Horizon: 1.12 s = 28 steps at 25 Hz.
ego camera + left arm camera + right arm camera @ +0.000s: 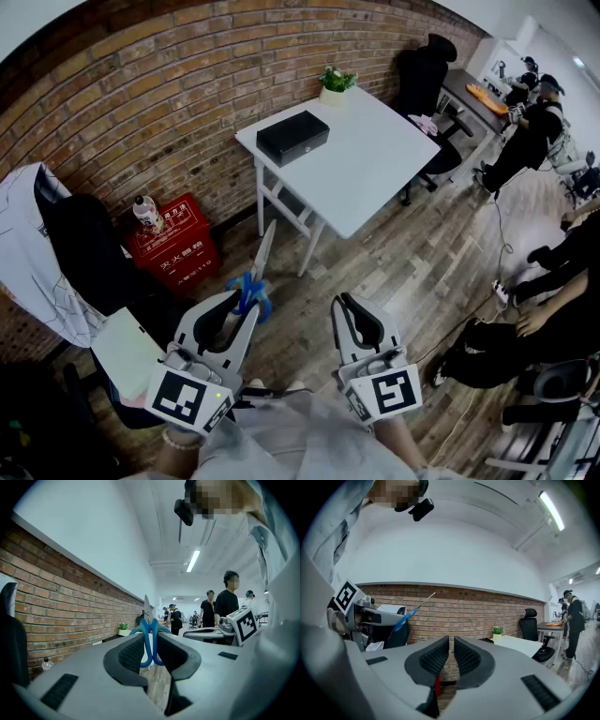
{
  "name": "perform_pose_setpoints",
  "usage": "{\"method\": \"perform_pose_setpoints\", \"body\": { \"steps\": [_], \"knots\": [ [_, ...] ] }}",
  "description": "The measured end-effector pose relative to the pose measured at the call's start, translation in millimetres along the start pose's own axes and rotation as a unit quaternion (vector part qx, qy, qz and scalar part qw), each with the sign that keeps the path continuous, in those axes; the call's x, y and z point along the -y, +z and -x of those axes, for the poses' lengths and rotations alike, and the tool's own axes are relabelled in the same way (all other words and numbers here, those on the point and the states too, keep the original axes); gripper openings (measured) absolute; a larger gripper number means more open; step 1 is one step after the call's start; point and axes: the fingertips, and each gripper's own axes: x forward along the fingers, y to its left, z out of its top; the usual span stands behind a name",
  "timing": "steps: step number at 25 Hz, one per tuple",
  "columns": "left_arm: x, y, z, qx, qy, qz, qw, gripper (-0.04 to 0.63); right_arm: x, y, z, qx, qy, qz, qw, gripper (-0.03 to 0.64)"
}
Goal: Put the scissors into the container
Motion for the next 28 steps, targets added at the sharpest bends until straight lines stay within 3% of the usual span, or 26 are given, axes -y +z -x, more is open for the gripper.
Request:
{"method": "perform_pose_setpoints", "body": {
  "steps": [14, 28],
  "knots": [
    [-3.9, -0.2, 3.1, 0.001, -0.007, 0.001, 1.0000, 0.100, -5.7, -1.8, -2.1, -0.005, -0.006, 0.001, 1.000, 0.061],
    [-33.2, 3.5, 21.8, 0.007, -0.031, -0.002, 0.9995, 0.100, -33.0, 0.5, -15.7, 0.002, -0.040, -0.007, 0.999, 0.061]
  ]
}}
